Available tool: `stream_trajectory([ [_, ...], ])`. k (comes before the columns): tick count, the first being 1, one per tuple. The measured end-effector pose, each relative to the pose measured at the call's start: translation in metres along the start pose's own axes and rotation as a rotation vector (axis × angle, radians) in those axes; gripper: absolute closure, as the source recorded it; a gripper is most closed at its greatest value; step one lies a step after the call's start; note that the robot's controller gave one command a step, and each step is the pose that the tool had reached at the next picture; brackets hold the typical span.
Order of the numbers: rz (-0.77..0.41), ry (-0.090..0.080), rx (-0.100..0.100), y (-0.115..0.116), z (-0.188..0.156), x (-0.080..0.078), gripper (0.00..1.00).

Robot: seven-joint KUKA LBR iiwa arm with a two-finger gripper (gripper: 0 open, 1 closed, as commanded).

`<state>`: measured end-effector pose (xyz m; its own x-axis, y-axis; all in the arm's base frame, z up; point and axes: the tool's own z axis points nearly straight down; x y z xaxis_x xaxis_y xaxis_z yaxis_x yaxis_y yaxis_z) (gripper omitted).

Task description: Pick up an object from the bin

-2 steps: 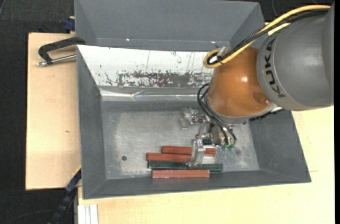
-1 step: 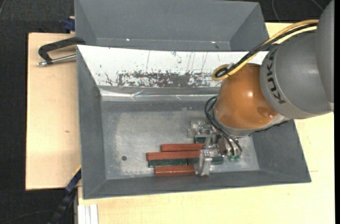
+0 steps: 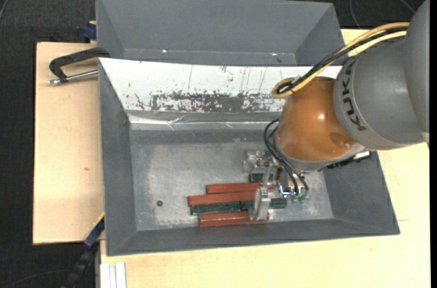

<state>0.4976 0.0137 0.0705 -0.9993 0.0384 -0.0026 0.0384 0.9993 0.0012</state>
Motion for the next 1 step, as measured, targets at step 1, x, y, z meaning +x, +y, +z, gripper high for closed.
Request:
stream_trajectory([
  [1,-0.333,-0.004,0.001,-0.0348,-0.0005,-0.019,0.0],
])
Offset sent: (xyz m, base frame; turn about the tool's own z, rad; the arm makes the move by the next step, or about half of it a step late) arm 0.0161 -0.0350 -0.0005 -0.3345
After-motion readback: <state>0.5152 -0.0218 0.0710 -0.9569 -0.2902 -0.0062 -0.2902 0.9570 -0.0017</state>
